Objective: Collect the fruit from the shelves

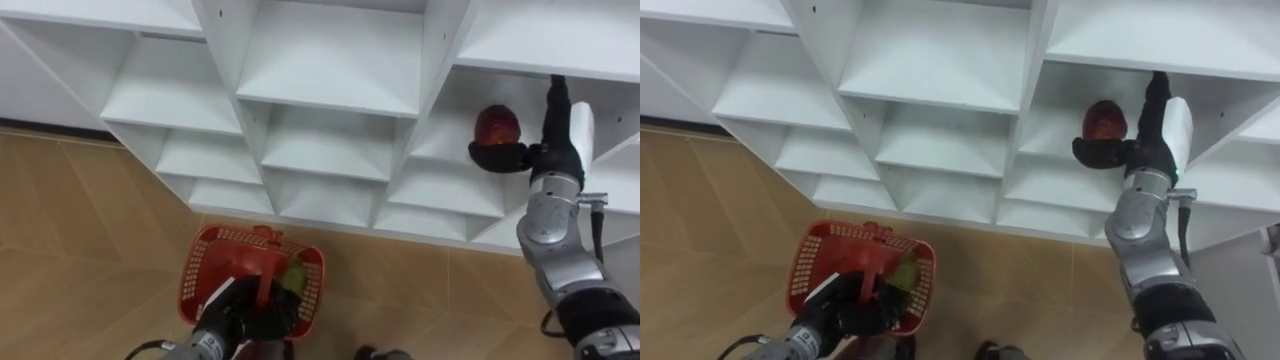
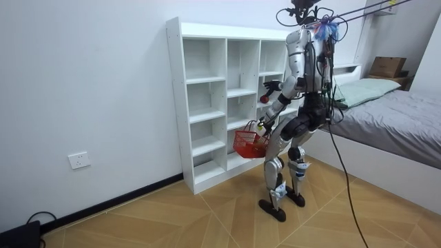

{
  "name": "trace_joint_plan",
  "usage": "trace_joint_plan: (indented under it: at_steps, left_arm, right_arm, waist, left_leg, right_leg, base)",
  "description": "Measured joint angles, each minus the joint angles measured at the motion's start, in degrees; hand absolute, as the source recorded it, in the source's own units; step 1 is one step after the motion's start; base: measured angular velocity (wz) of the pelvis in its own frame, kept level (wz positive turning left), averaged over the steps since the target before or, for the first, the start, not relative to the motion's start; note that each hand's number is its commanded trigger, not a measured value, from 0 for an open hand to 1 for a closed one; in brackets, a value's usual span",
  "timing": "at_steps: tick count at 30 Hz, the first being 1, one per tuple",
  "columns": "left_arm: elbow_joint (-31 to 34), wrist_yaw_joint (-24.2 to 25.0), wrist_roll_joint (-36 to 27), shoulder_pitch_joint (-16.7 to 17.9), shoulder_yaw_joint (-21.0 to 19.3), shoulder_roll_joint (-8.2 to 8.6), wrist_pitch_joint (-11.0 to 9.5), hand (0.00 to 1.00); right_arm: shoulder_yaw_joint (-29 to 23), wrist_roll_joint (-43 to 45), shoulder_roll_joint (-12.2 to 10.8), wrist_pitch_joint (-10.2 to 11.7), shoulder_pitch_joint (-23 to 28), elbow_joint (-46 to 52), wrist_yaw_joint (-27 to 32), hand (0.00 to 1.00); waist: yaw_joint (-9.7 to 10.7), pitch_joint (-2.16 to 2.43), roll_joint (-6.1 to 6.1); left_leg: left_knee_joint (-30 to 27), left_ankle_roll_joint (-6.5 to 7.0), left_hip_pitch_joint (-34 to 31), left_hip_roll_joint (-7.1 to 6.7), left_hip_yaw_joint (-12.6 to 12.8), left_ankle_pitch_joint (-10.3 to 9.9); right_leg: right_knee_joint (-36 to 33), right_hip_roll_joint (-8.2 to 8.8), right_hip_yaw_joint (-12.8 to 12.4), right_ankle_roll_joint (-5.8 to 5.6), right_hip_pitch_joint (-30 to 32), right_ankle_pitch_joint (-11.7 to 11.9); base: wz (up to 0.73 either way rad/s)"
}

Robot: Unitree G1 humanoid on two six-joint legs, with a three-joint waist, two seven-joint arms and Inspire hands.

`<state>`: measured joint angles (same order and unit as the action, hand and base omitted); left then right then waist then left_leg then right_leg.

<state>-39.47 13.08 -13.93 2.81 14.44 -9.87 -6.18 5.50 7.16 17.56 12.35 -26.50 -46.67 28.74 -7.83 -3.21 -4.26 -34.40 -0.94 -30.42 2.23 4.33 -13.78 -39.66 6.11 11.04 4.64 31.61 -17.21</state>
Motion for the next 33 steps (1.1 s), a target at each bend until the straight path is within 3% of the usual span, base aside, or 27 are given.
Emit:
trace_joint_plan:
  at_steps: [14,23,33]
  left_arm:
    - [0.15,-0.19,0.04,-0.83,2.81,-0.03,0.87,1.0]
    - [0.09,-0.26,1.17,-2.03,4.44,-0.22,2.1,1.0]
    - [0.1,-0.68,1.17,-2.1,6.08,-0.16,2.12,1.0]
  right_arm:
    - [0.08,1.13,0.1,0.04,-1.23,-0.22,1.16,0.0]
    - [2.31,4.08,0.39,-0.92,-1.23,-0.14,0.91,0.0]
    - [2.46,4.43,0.41,-1.29,-1.23,0.04,0.67,0.0]
  waist:
    - [0.38,0.07,-0.13]
    - [1.3,0.13,-0.2]
    - [1.33,0.15,-0.17]
  left_leg:
    - [0.25,0.19,-2.7,-0.84,-1.92,0.24]
    - [0.88,0.56,-4.06,-0.97,-1.28,0.45]
    - [1.06,0.6,-4.06,-0.89,-0.46,0.48]
  right_leg:
    - [1.88,0.38,1.89,-0.33,1.31,0.24]
    - [2.4,0.7,1.52,-0.77,3.0,0.59]
    - [2.21,0.71,1.15,-0.75,3.39,0.6]
  base:
    - [0.06]
    - [-0.01]
    - [-0.01]
